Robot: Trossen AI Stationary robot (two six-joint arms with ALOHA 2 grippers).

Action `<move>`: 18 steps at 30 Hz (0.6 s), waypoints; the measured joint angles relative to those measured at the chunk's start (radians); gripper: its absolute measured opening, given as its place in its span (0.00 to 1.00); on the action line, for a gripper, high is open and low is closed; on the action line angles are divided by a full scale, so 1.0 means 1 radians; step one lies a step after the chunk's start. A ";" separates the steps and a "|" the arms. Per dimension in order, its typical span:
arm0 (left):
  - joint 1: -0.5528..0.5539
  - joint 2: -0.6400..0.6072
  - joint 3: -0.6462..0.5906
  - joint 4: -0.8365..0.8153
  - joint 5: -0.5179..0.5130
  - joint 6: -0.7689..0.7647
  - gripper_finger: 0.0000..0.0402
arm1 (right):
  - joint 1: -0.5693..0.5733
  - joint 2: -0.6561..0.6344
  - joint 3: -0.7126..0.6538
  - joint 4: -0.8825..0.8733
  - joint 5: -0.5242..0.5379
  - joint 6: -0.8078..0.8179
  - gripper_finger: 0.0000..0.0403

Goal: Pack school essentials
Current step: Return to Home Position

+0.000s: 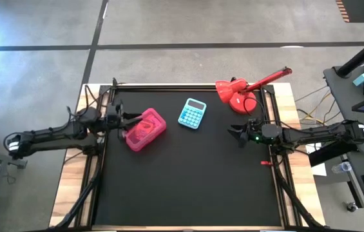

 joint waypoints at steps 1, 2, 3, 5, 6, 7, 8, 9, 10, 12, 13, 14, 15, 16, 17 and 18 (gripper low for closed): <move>0.000 -0.018 -0.009 0.000 -0.013 0.000 0.23 | 0.000 0.000 0.000 0.000 0.000 0.000 0.57; 0.000 -0.037 -0.017 0.000 -0.026 0.000 0.23 | 0.000 0.000 0.000 0.000 0.000 0.000 0.57; 0.000 -0.057 -0.025 0.002 -0.036 0.000 0.23 | 0.000 0.000 0.000 0.000 0.000 0.000 0.57; 0.000 -0.100 -0.044 0.004 -0.051 -0.001 0.23 | 0.000 0.000 0.000 -0.001 0.000 0.000 0.57; 0.000 -0.121 -0.054 0.004 -0.054 -0.001 0.23 | 0.000 0.000 0.000 -0.001 0.000 0.000 0.57; 0.000 -0.141 -0.064 0.003 -0.055 -0.001 0.23 | 0.000 0.000 0.000 -0.001 0.000 0.000 0.57; 0.000 -0.158 -0.073 -0.001 -0.055 -0.002 0.23 | 0.000 0.000 0.000 -0.001 0.000 0.000 0.57; 0.000 -0.173 -0.082 -0.001 -0.055 -0.008 0.23 | 0.000 0.000 0.000 -0.001 0.000 0.000 0.57; 0.000 -0.188 -0.090 0.003 -0.057 -0.023 0.23 | 0.000 0.000 0.000 -0.001 0.000 0.000 0.57; 0.000 -0.212 -0.111 0.010 -0.070 -0.045 0.23 | 0.000 0.000 0.000 -0.001 0.000 0.000 0.57; 0.000 -0.222 -0.127 -0.001 -0.072 -0.056 0.23 | 0.000 0.000 0.000 -0.001 0.000 0.000 0.57; 0.000 -0.232 -0.140 -0.008 -0.075 -0.069 0.23 | 0.000 0.000 0.000 -0.002 0.000 0.000 0.57; 0.000 -0.241 -0.150 -0.006 -0.077 -0.080 0.23 | 0.000 0.000 0.000 -0.004 0.000 0.000 0.57; 0.000 -0.250 -0.159 0.002 -0.078 -0.089 0.23 | 0.000 0.000 0.000 -0.004 0.000 0.000 0.57; 0.000 -0.261 -0.171 0.004 -0.079 -0.101 0.23 | 0.000 0.000 0.000 -0.004 0.000 0.000 0.57; 0.000 -0.272 -0.183 0.008 -0.080 -0.106 0.23 | 0.000 0.000 0.000 -0.004 0.000 0.000 0.57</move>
